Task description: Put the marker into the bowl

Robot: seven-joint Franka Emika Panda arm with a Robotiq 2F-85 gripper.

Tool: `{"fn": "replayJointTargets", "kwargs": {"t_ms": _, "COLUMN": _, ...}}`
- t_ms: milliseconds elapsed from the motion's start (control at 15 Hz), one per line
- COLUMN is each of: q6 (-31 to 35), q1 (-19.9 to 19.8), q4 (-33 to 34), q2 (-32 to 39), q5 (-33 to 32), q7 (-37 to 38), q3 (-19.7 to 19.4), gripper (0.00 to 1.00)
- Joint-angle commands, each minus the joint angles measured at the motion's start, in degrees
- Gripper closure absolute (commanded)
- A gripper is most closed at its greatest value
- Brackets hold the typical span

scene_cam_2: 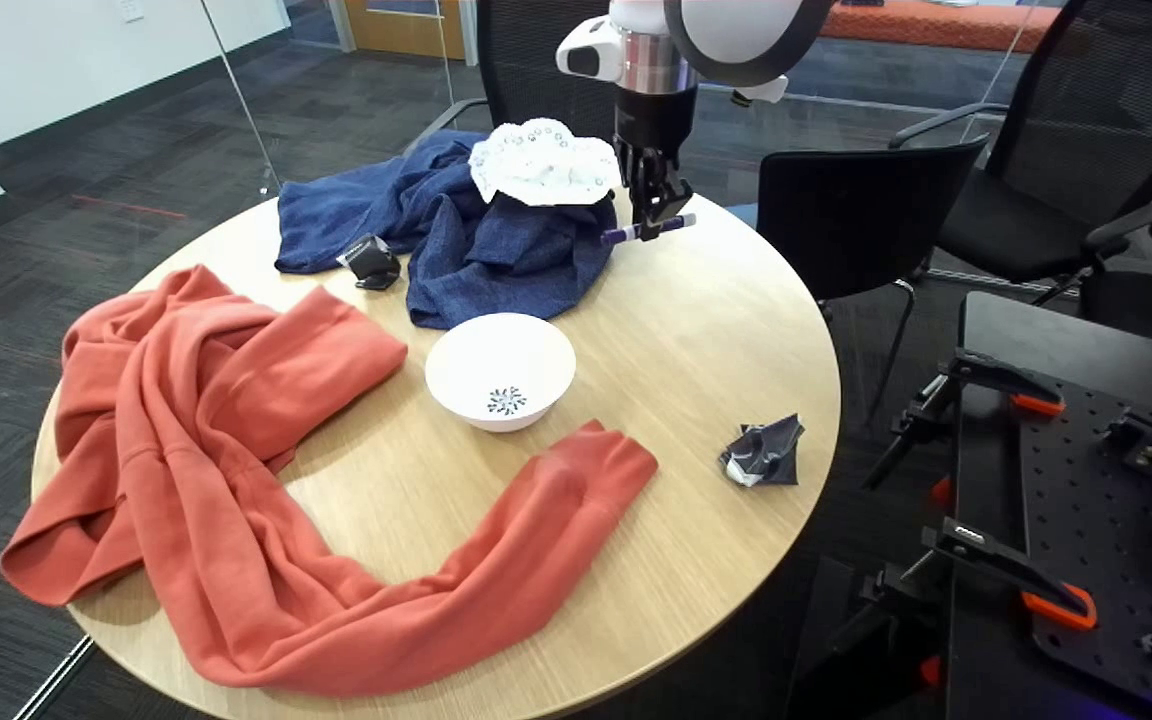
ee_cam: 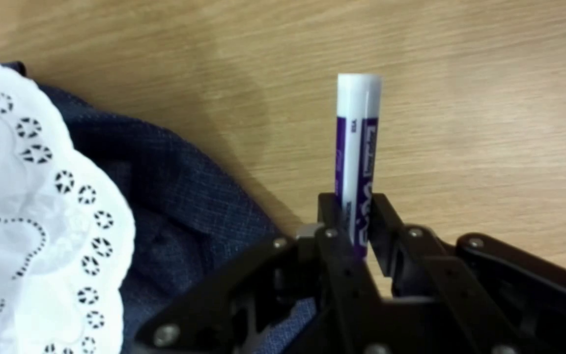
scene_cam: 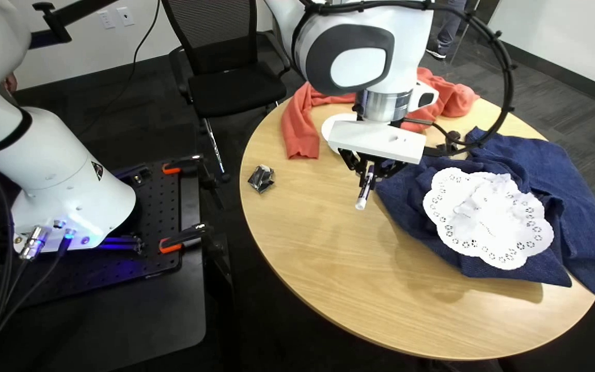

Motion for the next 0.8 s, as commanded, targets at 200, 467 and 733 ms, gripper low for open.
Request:
{"fn": "replayJointTargets", "kwargs": {"t_ms": 200, "q6": 3.30, "q1": 1.16, "q4": -4.94, "q2": -4.88, "q5": 0.69, "q7": -1.28, "q3": 4.04, "gripper": 0.95}}
{"fn": "replayJointTargets", "kwargs": {"t_ms": 467, "q6": 6.72, "q1": 0.51, "q4": -5.74, "q2": -5.20, "q5": 3.73, "q7": -3.65, "q3": 7.99, "gripper": 0.95}}
{"fn": "replayJointTargets", "kwargs": {"t_ms": 733, "q6": 10.64, "q1": -1.37, "q4": -5.77, "q2": -3.81, "q5": 9.65, "q7": -9.96, "q3": 13.30, "gripper": 0.95}}
